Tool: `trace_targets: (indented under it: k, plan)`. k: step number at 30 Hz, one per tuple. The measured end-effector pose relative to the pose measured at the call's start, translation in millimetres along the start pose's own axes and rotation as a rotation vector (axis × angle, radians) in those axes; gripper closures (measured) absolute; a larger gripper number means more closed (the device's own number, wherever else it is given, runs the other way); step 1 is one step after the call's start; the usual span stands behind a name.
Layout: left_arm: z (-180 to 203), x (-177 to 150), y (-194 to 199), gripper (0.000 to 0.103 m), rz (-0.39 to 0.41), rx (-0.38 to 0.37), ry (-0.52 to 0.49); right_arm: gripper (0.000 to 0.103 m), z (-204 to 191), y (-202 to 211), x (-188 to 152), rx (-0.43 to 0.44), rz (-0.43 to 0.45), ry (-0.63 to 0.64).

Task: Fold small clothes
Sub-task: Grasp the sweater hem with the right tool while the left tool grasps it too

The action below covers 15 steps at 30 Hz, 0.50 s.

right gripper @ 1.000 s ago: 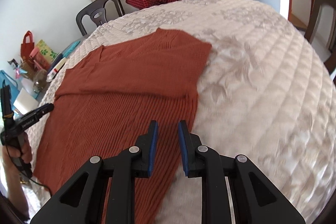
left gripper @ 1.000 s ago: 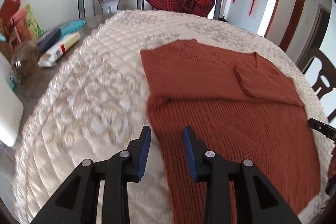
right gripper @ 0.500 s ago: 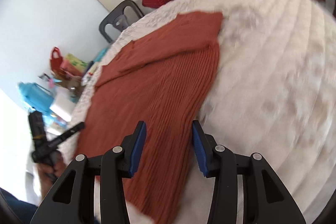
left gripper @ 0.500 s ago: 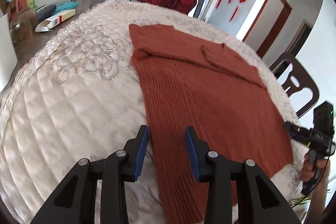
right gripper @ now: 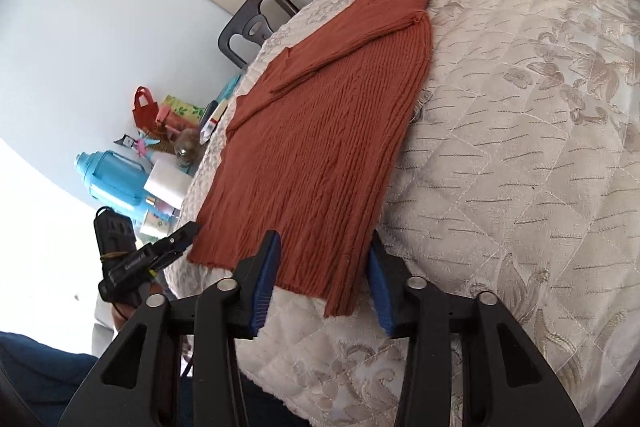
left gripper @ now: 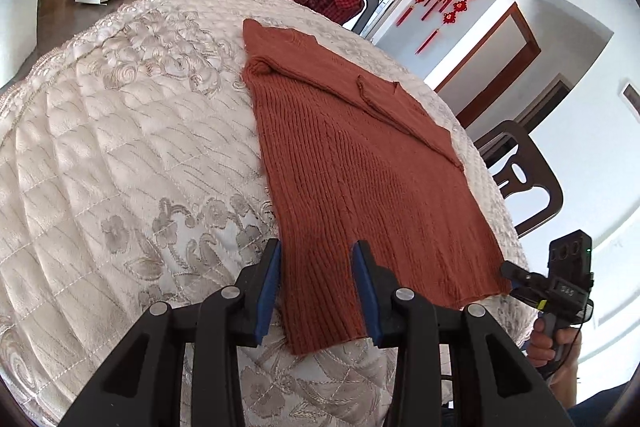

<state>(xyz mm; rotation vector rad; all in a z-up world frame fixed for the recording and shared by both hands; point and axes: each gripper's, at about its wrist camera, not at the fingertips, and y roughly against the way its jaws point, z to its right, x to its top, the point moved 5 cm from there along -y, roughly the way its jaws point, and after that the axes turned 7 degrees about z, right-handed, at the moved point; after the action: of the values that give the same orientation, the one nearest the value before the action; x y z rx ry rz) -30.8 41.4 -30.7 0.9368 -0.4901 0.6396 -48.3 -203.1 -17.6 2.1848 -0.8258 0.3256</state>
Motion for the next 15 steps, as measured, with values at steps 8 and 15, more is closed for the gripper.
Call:
trace_targets:
  k: [8,15]
  plan:
    - [0,-6,-8,0.093,-0.056,-0.056,0.047,0.095,5,-5,-1,0.011,-0.013,-0.021]
    - [5,14,15,0.095,0.065,-0.136,0.061,0.096,-1,8,6,0.087,0.026,-0.035]
